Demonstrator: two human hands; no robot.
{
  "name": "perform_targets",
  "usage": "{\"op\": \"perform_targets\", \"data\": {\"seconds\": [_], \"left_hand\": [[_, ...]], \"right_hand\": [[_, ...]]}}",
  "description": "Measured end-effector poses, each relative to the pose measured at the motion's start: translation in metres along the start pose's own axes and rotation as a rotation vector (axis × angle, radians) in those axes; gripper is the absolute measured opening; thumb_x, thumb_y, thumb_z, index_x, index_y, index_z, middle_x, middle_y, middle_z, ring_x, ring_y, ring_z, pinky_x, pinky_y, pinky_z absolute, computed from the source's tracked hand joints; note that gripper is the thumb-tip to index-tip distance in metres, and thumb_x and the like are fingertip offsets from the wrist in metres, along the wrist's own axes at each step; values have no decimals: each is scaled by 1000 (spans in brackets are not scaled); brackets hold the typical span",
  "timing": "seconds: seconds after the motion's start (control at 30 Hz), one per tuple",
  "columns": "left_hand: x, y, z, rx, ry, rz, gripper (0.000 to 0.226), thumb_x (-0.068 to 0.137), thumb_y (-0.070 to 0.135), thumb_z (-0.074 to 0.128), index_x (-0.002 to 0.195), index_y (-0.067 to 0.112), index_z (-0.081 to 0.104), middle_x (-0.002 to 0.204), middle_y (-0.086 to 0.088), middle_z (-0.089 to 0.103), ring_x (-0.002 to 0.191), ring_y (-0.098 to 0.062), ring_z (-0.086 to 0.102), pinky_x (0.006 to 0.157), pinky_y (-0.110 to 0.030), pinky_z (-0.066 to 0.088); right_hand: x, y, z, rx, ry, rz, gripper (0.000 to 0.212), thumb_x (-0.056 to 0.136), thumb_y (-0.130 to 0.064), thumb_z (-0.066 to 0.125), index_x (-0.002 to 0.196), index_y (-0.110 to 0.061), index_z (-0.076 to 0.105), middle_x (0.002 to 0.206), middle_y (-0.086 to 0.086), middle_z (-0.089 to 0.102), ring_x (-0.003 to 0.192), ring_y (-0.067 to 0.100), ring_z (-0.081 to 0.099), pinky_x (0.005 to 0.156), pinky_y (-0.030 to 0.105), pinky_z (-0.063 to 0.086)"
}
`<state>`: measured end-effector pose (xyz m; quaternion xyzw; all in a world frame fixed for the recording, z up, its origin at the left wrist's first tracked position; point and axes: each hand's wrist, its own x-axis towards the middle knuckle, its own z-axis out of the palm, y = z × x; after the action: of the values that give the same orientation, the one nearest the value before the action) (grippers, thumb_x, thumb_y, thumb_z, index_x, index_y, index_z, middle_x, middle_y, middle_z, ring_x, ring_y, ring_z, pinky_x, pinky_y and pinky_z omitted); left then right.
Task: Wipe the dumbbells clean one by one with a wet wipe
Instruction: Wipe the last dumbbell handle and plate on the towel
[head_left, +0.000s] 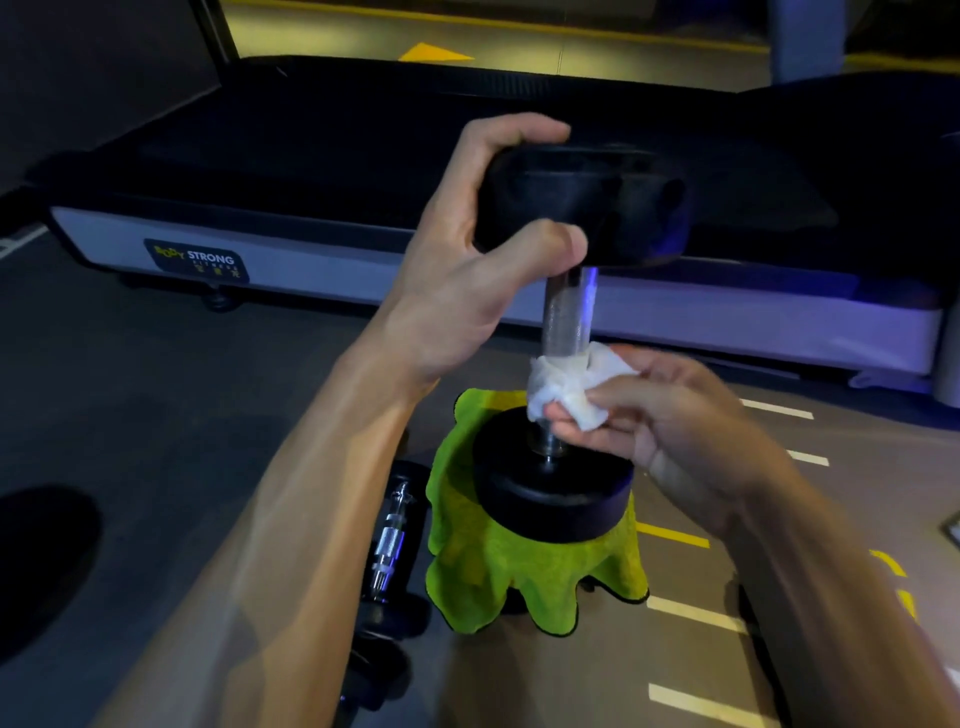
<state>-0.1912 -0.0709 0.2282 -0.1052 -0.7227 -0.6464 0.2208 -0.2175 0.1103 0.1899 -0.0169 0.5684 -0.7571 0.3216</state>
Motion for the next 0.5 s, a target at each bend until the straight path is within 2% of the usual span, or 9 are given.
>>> {"op": "perform_targets", "data": {"seconds": [0.17, 0.23, 0.3, 0.4, 0.5], "left_hand": [[1, 1, 2, 6, -18, 9, 57, 78, 27, 66, 132, 19, 50, 115, 7, 57, 103, -3, 60, 95, -34, 57], [1, 0, 2, -13, 1, 0, 56, 77, 27, 66, 131, 20, 51, 113, 7, 58, 102, -3, 59, 95, -37, 57], [1, 0, 1, -12, 5, 2, 56, 77, 27, 66, 130, 21, 51, 113, 7, 57, 102, -4, 58, 97, -40, 56], [0, 0, 1, 20, -17, 25, 56, 79, 28, 66, 132, 19, 50, 116, 5, 56, 105, -3, 58, 95, -33, 54], [0, -1, 1, -3, -27, 16, 56, 79, 25, 65, 133, 18, 50, 118, 5, 56, 106, -5, 59, 96, -35, 56]], "right_hand": [[6, -23, 11, 78, -5, -161, 27, 95, 17, 44, 113, 15, 64, 87, 18, 78, 70, 20, 78, 63, 28, 63], [2, -11, 9, 8, -18, -105, 27, 96, 17, 43, 109, 13, 66, 87, 20, 79, 70, 22, 78, 64, 30, 65], [-2, 1, 4, -98, -49, 11, 30, 96, 19, 42, 114, 11, 66, 93, 25, 78, 71, 26, 78, 65, 31, 65], [-1, -5, 2, -204, -80, 82, 31, 95, 21, 41, 116, 13, 63, 97, 30, 77, 73, 30, 78, 65, 34, 66], [3, -25, 14, -33, -54, -99, 28, 93, 22, 39, 103, 13, 63, 88, 20, 79, 70, 26, 79, 63, 31, 65]]}}
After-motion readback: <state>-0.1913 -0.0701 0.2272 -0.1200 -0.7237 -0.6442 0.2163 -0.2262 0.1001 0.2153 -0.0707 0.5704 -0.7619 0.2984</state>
